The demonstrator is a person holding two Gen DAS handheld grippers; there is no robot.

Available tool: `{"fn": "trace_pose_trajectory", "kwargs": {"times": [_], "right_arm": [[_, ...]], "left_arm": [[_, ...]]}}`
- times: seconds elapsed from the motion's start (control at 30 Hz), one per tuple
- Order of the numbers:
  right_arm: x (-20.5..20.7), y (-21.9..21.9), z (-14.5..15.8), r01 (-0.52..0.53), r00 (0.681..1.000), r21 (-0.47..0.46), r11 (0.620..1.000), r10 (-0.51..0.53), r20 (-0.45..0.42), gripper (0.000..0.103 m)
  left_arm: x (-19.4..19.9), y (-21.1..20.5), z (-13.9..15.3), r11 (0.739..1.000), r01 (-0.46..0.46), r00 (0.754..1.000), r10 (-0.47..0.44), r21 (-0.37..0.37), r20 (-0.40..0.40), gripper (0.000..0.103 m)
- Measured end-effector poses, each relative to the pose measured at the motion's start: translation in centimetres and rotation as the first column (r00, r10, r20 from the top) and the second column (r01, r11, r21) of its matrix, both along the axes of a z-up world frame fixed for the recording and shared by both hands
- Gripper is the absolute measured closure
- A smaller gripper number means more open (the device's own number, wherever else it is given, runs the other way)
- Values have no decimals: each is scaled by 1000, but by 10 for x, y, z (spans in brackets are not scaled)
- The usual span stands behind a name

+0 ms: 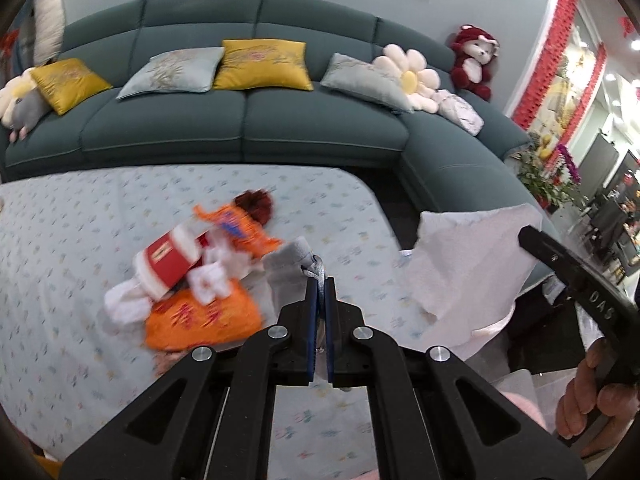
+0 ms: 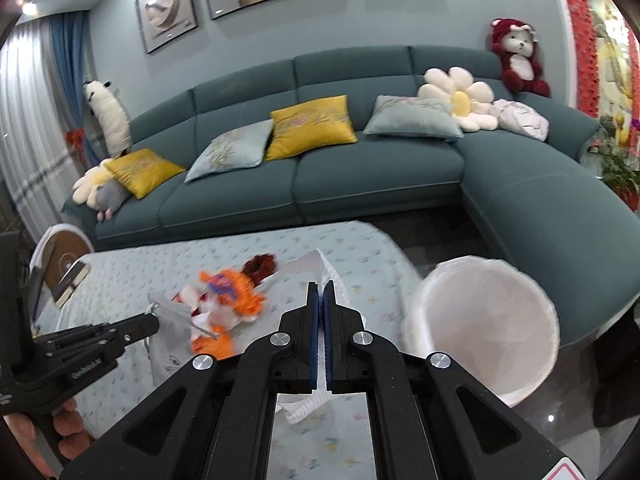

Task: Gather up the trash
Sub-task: 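Carry the napkin with the right gripper over the bin and open it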

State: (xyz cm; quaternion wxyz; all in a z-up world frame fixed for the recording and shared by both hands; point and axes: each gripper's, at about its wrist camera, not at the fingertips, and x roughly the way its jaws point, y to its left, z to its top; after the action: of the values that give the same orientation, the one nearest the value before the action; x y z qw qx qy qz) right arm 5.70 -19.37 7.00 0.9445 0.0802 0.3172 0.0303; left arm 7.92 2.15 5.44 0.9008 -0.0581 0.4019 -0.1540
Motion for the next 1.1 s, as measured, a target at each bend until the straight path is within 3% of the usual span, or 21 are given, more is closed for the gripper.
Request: {"fn": "trace_pose_trajectory", "kwargs": {"times": [0.3,0.63,0.93,1.0,1.07,1.1], "right_arm": [[16,-74,-11,121,992,-29,992,-122,-29,101],[32,-138,-45,209,971,-37,977,-212,-110,101],[36,-162,-73,264,950,-4,964,-261,-169,99],[37,-166,-73,280,946,-2,960,-277,-167,94],[37,-168,-75,293,943,-2,956,-289,-167,83],[37,-169,-75,296,942,-2,955,-293,-166,78]], "left_arm": [[28,-98,20,986,167,985,-167,11,43,100],[53,-198,-7,948,318,948,-318,-2,-21,100],[65,-237,-31,933,361,930,-361,-18,-74,99],[66,-240,-33,931,364,928,-365,-20,-77,96],[68,-242,-33,933,359,930,-359,-16,-83,74],[67,-242,-33,935,354,932,-354,-18,-80,70]]}}
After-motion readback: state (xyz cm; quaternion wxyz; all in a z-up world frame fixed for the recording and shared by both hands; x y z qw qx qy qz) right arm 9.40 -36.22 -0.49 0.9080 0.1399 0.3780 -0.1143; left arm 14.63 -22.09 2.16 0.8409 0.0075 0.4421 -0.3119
